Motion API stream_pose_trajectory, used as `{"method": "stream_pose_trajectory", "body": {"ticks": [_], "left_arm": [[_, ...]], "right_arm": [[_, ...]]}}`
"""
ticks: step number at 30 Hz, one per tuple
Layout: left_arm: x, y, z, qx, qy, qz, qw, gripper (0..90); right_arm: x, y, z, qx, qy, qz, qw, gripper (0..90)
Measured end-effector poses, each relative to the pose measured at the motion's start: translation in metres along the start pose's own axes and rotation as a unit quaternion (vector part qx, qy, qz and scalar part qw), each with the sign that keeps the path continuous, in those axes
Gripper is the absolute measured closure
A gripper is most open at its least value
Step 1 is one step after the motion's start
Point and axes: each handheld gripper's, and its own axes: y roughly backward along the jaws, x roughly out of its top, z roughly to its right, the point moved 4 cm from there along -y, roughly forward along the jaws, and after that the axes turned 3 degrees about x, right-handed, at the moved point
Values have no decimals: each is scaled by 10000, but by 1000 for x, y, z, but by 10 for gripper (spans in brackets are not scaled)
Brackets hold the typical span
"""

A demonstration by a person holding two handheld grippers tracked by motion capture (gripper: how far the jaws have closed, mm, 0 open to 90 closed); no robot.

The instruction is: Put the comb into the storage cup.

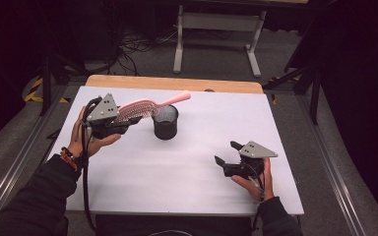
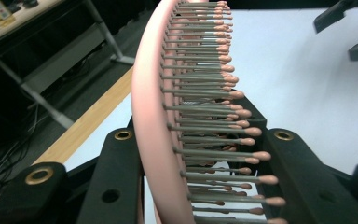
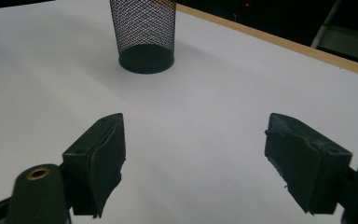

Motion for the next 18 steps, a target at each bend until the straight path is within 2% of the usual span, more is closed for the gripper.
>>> {"method": "stream_pose_trajectory", "body": {"ticks": [7,9,11,16,18], "left_arm": [[-10,3,-5,-13,-125,-332,9994,637],[-13,6,-8,67,-195,-494,9986,637],[-16,7,-12,60,-208,-587,9980,637],[-18,8,-17,40,-436,-1022,9938,637],[-17,7,-19,62,-454,-1088,9930,637]], "right_arm": [[-2,-2,1,-1,-34,-74,10000,209],[-3,-3,0,25,-49,-85,9999,210],[-4,-3,1,31,-60,-100,9999,210],[-5,-4,1,81,-106,-112,9998,212],[-5,-4,1,66,-106,-126,9998,213]]}}
